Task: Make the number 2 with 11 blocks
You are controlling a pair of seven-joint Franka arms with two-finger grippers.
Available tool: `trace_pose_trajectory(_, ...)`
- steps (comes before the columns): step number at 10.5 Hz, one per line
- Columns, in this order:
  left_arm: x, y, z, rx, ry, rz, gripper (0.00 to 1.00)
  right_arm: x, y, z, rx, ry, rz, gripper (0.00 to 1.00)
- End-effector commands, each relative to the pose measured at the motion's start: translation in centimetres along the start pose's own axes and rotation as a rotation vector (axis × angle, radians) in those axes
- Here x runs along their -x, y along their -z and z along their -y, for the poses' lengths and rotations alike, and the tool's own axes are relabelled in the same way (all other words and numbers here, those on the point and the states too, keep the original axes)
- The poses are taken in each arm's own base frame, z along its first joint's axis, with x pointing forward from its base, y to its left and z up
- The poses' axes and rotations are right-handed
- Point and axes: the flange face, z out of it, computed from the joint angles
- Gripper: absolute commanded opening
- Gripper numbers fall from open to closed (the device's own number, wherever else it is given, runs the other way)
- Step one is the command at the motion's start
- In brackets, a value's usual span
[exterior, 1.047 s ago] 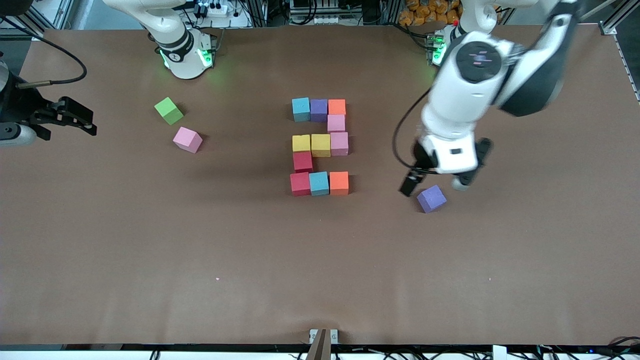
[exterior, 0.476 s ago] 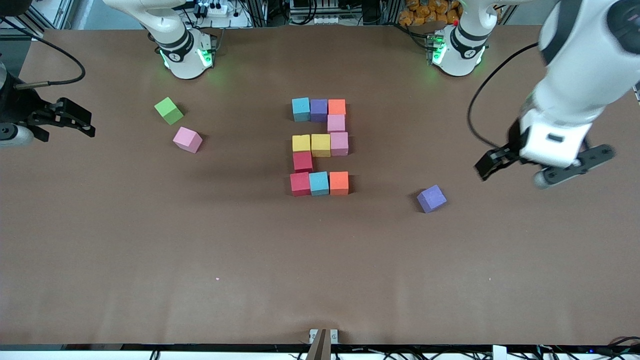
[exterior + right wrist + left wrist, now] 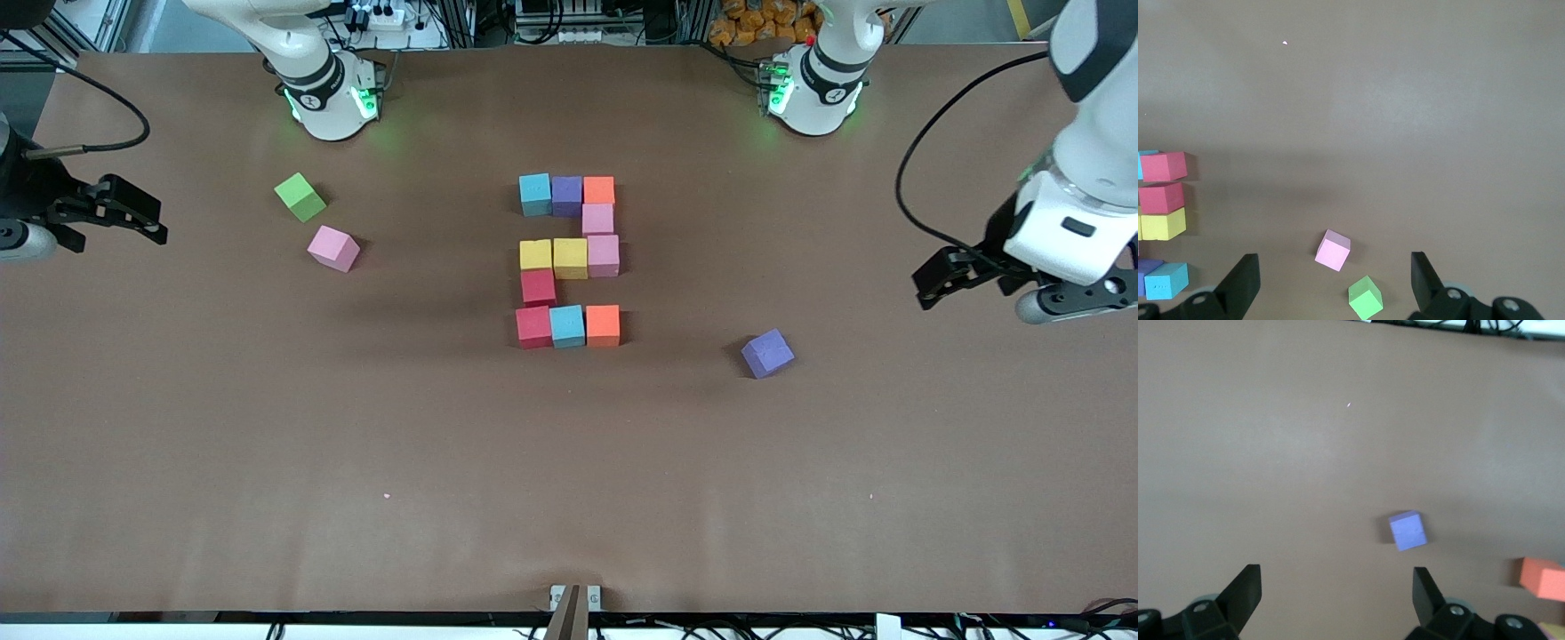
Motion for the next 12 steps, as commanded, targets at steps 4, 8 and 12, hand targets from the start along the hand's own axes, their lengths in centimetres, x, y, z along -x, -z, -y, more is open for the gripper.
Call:
trace_pose_trajectory(4, 1.0, 3.7, 4.9, 0.134, -0.139, 0.023, 1.00, 0.3, 0.0, -0.3, 0.002, -0.005, 0.007, 1.00)
trace_pose_trajectory(8, 1.8, 5.4, 5.4, 0.116, -0.142, 0.004, 1.00, -0.1, -0.2, -0.3, 0.004, -0.004, -0.001, 1.00)
trace_pose_trajectory(12, 2.3, 5.3, 5.6, 0.088, -0.157, 0.040, 1.00, 0.0, 0.0, -0.5, 0.004, -0.007, -0.007, 1.00)
